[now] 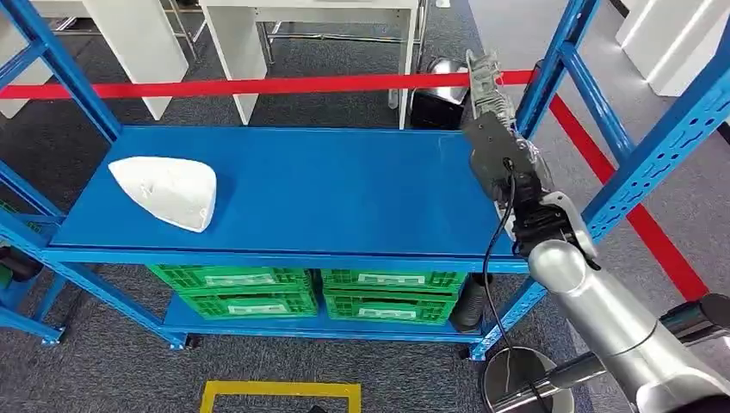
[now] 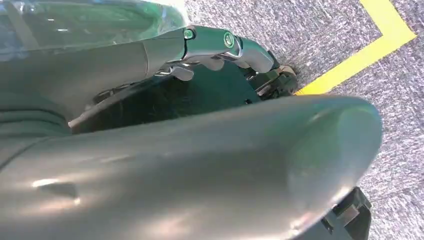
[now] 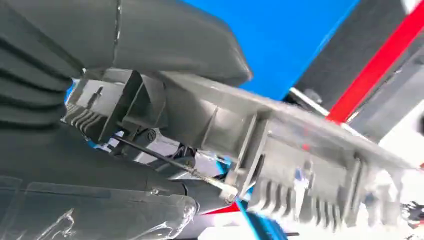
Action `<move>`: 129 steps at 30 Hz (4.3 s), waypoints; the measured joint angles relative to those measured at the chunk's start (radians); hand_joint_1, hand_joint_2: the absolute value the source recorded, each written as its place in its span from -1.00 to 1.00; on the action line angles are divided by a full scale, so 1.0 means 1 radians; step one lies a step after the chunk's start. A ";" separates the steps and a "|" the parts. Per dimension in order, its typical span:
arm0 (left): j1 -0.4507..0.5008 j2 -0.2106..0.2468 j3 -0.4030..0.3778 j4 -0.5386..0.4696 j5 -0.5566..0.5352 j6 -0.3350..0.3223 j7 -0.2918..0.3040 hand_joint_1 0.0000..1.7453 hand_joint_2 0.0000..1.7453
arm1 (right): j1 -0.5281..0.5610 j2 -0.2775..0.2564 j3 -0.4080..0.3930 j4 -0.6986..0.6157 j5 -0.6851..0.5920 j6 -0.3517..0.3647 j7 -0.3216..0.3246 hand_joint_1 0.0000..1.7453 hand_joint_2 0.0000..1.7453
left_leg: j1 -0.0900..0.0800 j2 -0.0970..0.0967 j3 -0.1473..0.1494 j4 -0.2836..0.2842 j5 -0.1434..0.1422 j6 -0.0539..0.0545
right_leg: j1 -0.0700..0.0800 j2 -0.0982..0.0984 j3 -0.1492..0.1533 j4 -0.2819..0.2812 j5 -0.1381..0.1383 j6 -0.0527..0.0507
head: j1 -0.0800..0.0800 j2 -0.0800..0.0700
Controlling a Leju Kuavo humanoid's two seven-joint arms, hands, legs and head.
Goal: Take the parts from the cabinet and place them on the table.
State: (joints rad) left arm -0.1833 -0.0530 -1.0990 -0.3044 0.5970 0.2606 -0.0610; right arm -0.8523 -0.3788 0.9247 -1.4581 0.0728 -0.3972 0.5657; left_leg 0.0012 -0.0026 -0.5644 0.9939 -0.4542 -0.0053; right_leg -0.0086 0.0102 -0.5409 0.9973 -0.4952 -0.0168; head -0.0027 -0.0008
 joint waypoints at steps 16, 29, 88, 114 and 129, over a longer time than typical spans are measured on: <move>0.010 0.007 0.002 0.000 0.032 0.013 -0.029 -1.00 -1.00 | -0.007 -0.083 -0.011 -0.253 -0.120 -0.063 -0.063 1.00 1.00 | 0.000 -0.001 -0.003 0.000 0.000 0.000 | 0.000 -0.002 -0.002 0.000 0.000 0.000 | 0.000 0.000; 0.013 0.008 0.003 0.000 0.052 0.027 -0.046 -1.00 -1.00 | -0.033 -0.118 -0.005 -0.387 -0.187 -0.104 -0.097 1.00 1.00 | 0.000 -0.001 -0.005 0.000 0.000 0.000 | 0.000 -0.002 -0.004 0.000 0.000 0.000 | -0.001 0.000; 0.030 0.022 0.018 0.004 0.103 0.047 -0.101 -1.00 1.00 | 0.134 -0.150 0.059 -0.877 -0.426 0.134 -0.631 1.00 1.00 | 0.000 -0.002 -0.006 -0.001 0.000 -0.001 | 0.000 -0.003 -0.005 0.000 -0.001 -0.001 | -0.001 0.000; 0.031 0.024 0.018 0.004 0.125 0.042 -0.109 -1.00 1.00 | 0.156 -0.129 0.093 -0.909 -0.416 0.162 -0.645 1.00 1.00 | 0.000 -0.002 -0.006 -0.001 0.000 -0.001 | 0.000 -0.003 -0.005 0.000 -0.001 -0.001 | -0.001 0.000; 0.030 0.026 0.018 0.004 0.160 0.024 -0.119 -1.00 1.00 | 0.157 -0.123 0.093 -0.909 -0.429 0.179 -0.647 1.00 1.00 | 0.000 -0.002 -0.006 -0.001 0.000 -0.001 | 0.000 -0.003 -0.005 0.000 -0.001 -0.001 | -0.001 0.000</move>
State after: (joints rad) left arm -0.1536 -0.0267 -1.0807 -0.3002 0.7569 0.2842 -0.1801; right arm -0.6953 -0.5016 1.0174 -2.3674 -0.3567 -0.2182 -0.0809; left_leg 0.0010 -0.0044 -0.5708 0.9928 -0.4545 -0.0058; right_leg -0.0087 0.0072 -0.5460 0.9975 -0.4965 -0.0176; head -0.0034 -0.0008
